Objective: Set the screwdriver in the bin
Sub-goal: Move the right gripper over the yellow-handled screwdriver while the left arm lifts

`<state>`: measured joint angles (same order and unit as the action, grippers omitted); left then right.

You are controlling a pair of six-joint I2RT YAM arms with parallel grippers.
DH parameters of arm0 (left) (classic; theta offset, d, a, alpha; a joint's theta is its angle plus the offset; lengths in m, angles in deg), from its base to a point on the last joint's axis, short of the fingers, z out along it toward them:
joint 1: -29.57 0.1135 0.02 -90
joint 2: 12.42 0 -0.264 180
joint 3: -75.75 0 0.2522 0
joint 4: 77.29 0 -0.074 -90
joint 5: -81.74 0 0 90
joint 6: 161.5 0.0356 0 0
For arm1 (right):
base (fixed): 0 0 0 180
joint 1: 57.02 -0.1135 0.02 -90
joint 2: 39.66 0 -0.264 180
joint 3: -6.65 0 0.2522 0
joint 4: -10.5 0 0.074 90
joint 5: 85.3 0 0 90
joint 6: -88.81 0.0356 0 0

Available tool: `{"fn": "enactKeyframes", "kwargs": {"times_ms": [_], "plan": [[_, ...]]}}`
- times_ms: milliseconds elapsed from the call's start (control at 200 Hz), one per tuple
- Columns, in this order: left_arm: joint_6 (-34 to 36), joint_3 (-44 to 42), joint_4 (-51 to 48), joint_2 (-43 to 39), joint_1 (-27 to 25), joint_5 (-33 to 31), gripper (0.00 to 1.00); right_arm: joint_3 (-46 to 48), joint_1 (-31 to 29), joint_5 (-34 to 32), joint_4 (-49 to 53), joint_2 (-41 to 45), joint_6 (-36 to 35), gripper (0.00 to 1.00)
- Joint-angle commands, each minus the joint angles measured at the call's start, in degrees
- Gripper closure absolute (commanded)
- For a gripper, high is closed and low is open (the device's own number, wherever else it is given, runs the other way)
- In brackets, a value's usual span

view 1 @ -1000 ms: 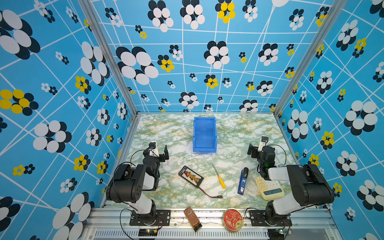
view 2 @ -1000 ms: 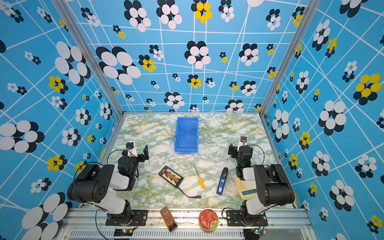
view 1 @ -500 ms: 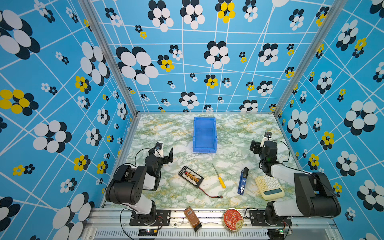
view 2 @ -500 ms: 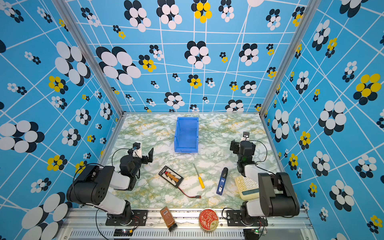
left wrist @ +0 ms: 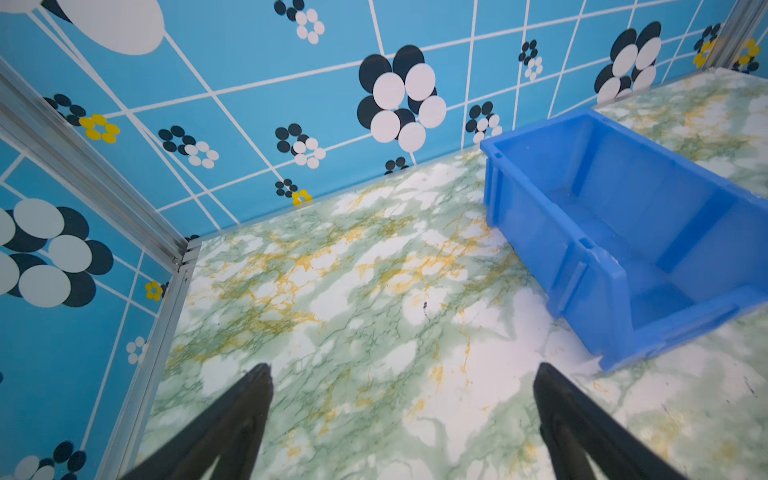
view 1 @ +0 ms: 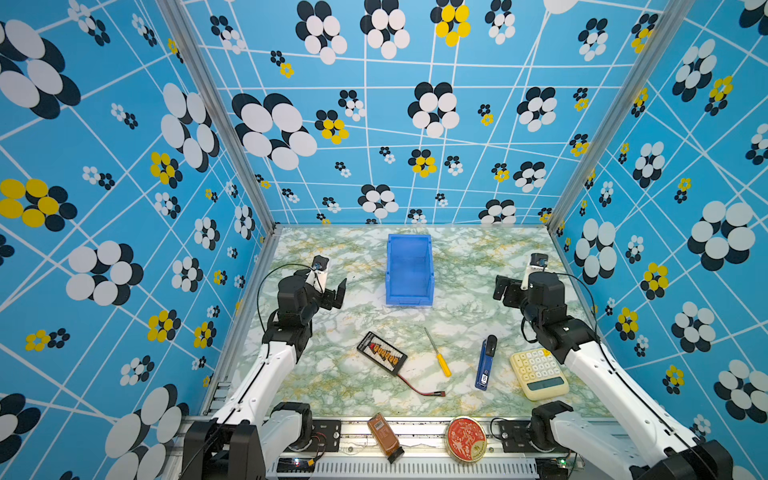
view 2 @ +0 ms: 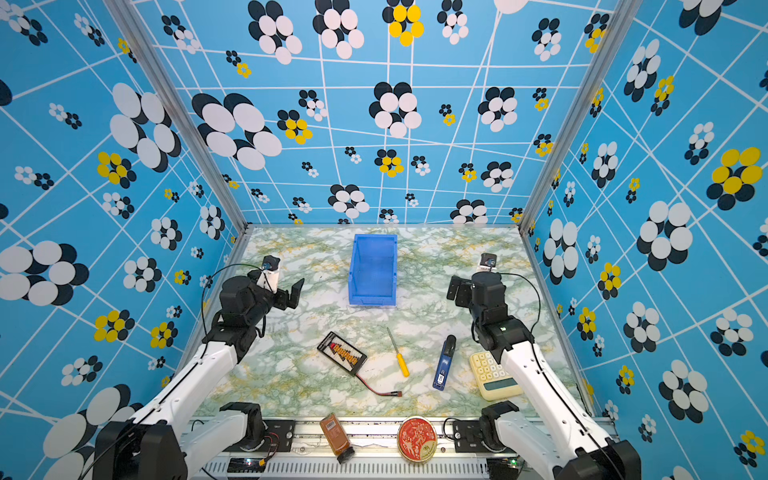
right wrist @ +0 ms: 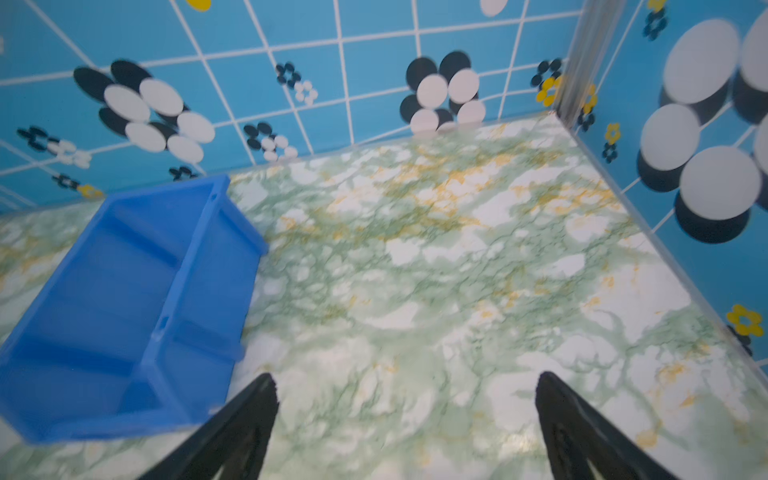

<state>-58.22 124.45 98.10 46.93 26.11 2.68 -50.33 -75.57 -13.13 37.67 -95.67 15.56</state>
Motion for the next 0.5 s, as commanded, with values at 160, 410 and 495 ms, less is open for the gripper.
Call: {"fn": "enactKeyframes", "kwargs": {"times_ms": [160, 410, 495], "plan": [[2.89, 15.22, -43.73, -4.96, -0.4, 3.65, 0.01, -4.8, -19.06, 3.24, 19.86, -4.95, 7.42, 0.01], [5.51, 22.01, -58.51, -7.06, -1.21, 9.36, 0.01, -5.18, -35.58, 2.18, 21.25, -16.01, 14.19, 0.04], [5.62, 22.01, -58.33, -6.76, -1.81, 6.95, 0.01, -6.09, -39.49, 0.46, 21.87, -19.58, 15.74, 0.06]]}}
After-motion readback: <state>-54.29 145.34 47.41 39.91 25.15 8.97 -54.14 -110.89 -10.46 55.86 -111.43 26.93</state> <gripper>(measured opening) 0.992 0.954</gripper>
